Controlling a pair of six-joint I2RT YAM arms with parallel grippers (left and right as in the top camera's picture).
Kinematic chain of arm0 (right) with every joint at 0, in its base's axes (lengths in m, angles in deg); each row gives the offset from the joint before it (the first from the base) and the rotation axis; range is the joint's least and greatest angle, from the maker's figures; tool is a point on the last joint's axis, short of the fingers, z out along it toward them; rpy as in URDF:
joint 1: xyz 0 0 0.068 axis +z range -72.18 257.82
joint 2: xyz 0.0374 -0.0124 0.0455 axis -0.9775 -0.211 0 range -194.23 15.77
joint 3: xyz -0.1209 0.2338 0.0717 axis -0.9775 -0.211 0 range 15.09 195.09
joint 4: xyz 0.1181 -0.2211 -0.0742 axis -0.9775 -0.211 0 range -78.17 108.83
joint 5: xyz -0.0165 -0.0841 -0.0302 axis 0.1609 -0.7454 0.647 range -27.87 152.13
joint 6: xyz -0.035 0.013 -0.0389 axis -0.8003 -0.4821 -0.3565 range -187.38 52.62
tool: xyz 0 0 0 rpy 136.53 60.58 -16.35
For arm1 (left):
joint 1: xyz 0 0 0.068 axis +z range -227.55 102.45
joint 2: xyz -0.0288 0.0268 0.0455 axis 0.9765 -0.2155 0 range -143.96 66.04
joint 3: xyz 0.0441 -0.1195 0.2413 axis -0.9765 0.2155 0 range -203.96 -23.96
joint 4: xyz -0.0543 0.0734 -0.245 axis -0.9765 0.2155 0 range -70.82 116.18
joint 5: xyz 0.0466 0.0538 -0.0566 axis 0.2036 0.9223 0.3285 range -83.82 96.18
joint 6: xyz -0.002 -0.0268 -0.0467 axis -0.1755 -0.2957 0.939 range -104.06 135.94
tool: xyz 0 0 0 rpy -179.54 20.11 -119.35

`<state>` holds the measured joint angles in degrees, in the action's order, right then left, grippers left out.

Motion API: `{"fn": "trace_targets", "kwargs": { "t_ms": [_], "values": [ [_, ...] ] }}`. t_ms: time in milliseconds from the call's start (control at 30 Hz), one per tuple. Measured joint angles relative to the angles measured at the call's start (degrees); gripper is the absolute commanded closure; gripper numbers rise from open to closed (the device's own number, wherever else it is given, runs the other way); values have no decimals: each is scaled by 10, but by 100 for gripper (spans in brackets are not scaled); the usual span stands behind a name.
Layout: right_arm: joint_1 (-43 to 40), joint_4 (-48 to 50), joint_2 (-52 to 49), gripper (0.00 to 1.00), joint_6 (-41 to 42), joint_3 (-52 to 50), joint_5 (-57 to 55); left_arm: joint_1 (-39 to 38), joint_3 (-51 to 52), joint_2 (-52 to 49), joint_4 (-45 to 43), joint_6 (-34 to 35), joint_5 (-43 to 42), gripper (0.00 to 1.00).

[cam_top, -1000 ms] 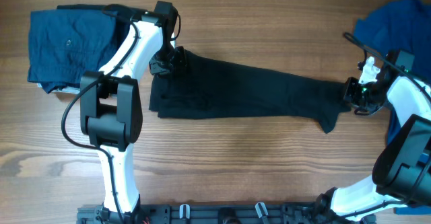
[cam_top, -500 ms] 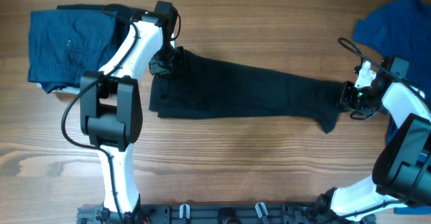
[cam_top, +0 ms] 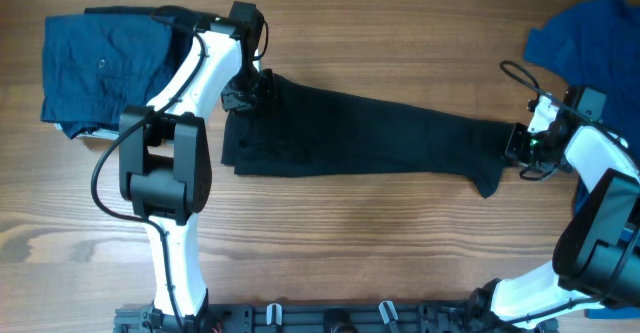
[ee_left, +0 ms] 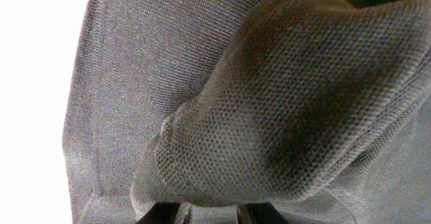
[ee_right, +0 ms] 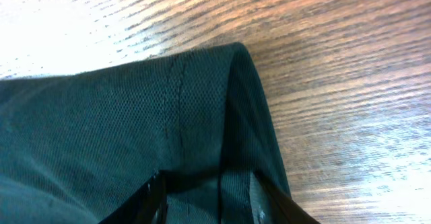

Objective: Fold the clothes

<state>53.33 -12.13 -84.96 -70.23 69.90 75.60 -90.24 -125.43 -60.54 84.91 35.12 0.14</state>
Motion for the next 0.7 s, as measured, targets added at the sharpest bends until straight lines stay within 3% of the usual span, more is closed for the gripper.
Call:
{"fn": "trace_targets", "kwargs": {
  "t_ms": [233, 700],
  "values": [
    [0, 17, 8, 66, 5, -12, 0, 0, 0, 0, 0, 0, 2, 78],
    [0, -48, 8, 66, 11, 45, 7, 0, 0, 0, 0, 0, 2, 78]
  ]
}}
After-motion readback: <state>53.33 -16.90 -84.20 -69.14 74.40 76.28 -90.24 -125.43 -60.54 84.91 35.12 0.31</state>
